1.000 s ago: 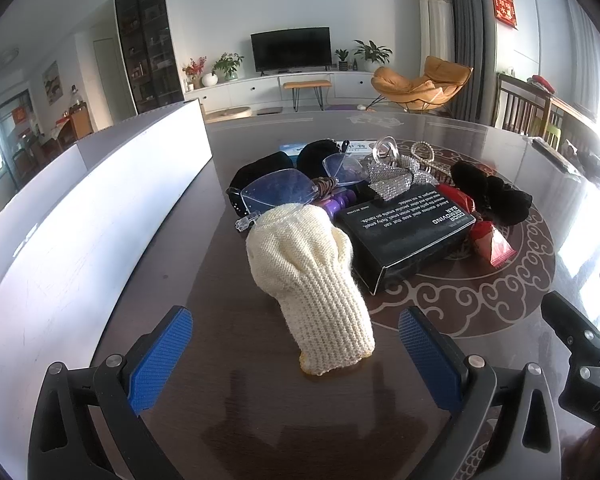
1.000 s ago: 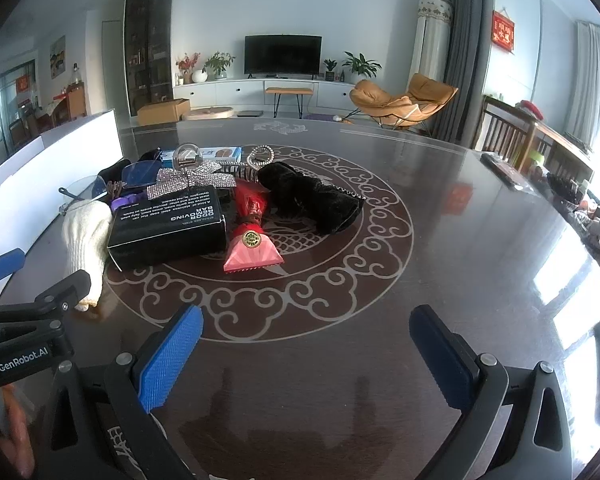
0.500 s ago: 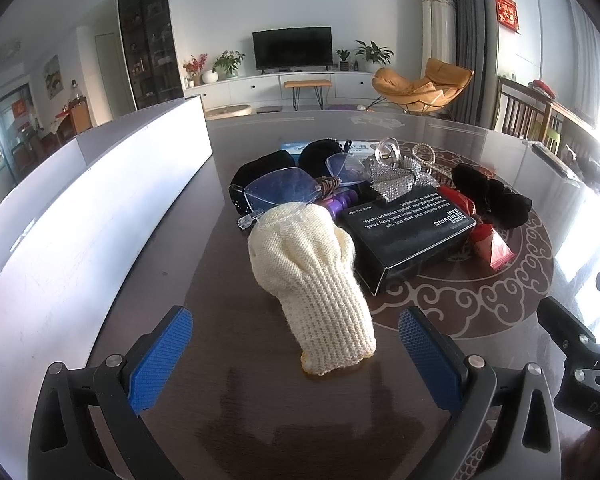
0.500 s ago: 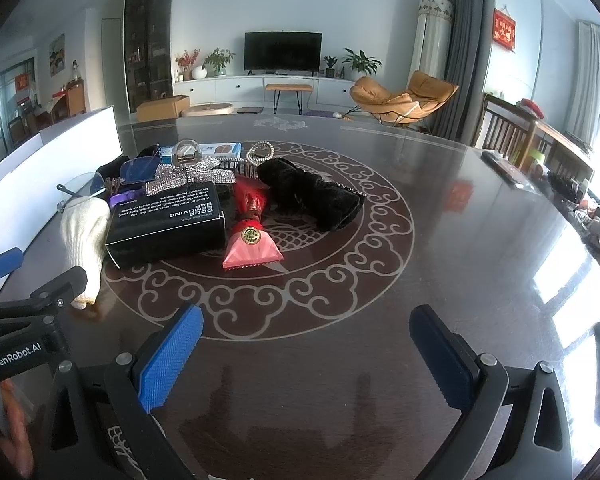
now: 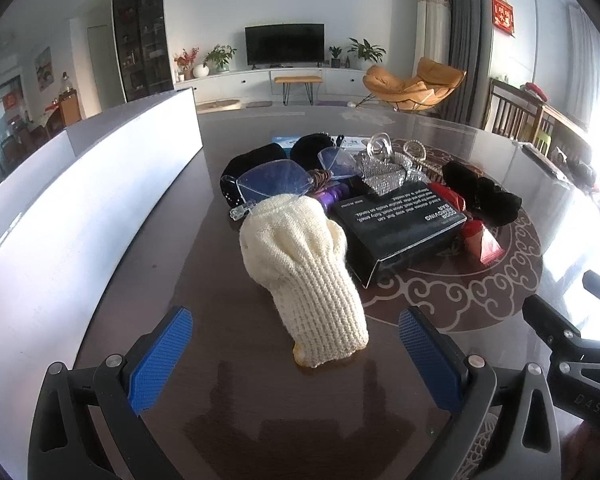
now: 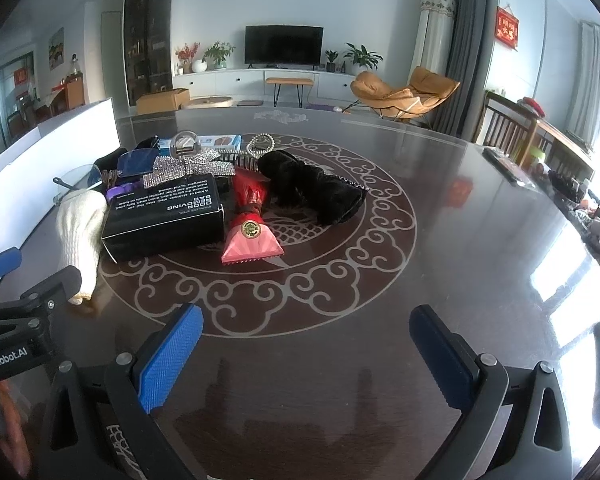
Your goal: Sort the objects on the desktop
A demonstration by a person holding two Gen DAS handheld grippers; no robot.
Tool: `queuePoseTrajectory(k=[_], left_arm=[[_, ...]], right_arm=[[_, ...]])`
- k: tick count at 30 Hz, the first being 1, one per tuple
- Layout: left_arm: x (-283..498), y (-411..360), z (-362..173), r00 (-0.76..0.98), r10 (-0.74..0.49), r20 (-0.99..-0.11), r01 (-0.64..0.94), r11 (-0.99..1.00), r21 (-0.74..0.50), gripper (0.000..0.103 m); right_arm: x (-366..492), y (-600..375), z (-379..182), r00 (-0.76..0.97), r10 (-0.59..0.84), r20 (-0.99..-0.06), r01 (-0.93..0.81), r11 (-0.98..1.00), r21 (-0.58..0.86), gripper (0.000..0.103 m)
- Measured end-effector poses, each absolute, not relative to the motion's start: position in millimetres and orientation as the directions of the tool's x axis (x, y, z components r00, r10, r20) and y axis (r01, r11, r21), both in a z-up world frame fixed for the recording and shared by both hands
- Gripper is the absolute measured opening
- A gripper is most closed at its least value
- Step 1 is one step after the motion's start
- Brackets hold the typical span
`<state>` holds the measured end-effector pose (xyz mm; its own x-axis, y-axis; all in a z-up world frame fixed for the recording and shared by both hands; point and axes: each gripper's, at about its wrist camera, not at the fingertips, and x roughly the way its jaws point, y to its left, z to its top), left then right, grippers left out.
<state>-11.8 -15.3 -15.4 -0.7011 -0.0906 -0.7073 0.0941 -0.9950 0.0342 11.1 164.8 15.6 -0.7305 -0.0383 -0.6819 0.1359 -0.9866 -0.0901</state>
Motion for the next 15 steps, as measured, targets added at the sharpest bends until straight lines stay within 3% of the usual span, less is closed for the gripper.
queuePoseTrajectory(k=[6, 12, 15], left_arm=[[-15.3, -12.3, -18.6, -0.684, -0.073, -0.726, 0.069, -0.997, 0.035, 0.103], [-36.6, -26.2, -34.0, -0.58, 0.04, -0.814, 0.035, -0.997, -0.074, 0.103], [-45.1, -29.6, -35.2, -0.576, 0.005, -0.817, 0.078, -0.995, -0.061, 0.103]], right_arm=[[11.7, 166.2, 15.3, -0.731, -0.044, -0.681, 0.136, -0.987, -0.082, 0.103], [11.6, 165.3, 14.9, -0.726, -0.036, -0.687, 0.137, -0.986, -0.093, 0.103], [10.5, 163.7, 14.2, -0.721, -0.024, -0.692, 0.137, -0.985, -0.108, 0.103]])
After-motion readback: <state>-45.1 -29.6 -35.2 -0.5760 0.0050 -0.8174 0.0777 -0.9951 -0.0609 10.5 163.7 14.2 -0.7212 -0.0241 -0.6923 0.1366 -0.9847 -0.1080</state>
